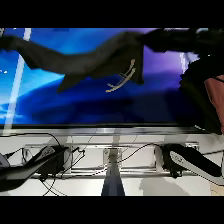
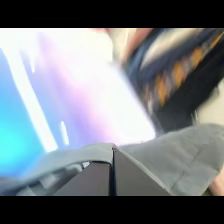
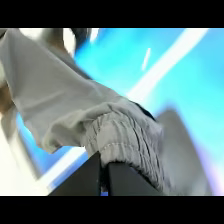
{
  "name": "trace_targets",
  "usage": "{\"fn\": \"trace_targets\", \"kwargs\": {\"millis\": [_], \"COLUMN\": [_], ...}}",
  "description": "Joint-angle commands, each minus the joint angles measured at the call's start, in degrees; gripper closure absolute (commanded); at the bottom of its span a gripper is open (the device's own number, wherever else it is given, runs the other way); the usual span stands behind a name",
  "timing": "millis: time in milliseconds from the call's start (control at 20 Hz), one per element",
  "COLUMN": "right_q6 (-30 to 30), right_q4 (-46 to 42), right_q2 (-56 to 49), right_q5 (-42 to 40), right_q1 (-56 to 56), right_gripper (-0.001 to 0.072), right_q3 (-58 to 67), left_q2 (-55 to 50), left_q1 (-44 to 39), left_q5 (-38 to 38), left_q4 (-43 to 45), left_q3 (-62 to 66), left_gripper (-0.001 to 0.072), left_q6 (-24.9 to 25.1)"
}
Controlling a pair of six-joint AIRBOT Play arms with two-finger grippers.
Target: Fold the clothes and pants, and hang the long-sleeved shirts on hangers.
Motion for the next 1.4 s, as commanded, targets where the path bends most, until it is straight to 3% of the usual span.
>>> {"fn": "trace_targets", "kwargs": {"millis": [0,200,350,450,600,900,1050,1150,1350], "right_q6": [0.0,2.3,7.9,12.6,17.2,22.0,22.1,22.1,23.2], "right_q4": [-0.2,4.1,5.0,5.0,4.5,-3.4,-6.1,-9.6,-10.6], "right_q2": [7.6,16.1,18.8,18.4,15.6,3.6,-4.2,-10.0,-17.7], "right_q5": [-7.5,-6.6,-4.5,-2.3,-3.7,-4.3,-6.5,-11.6,-21.0], "right_q1": [0.0,0.0,0.0,0.0,0.0,0.0,0.0,0.0,-0.4], "right_gripper": [0.0688,0.0688,0.0688,0.0688,0.0688,0.0688,0.0688,0.0688,0.0688], "right_q3": [9.3,10.2,10.2,10.1,7.7,-6.8,-14.3,-16.0,-16.0], "left_q2": [11.1,25.9,34.1,37.0,34.6,12.7,1.2,-5.7,-14.5], "left_q1": [0.3,0.4,0.4,0.4,0.4,-2.4,-12.9,-20.9,-31.6], "left_q5": [16.0,34.4,44.7,46.8,42.1,15.0,15.0,18.3,20.0], "left_q4": [-10.9,-5.1,8.2,13.9,16.4,21.3,39.8,50.5,57.0], "left_q3": [6.9,7.0,6.9,6.9,6.9,6.8,6.8,6.8,6.8], "left_gripper": [0.0702,0.0701,0.0701,0.0702,0.0702,0.0704,0.0704,0.0704,0.0703], "left_q6": [1.9,11.0,11.7,11.7,11.6,0.4,-5.7,-12.4,-19.7]}}
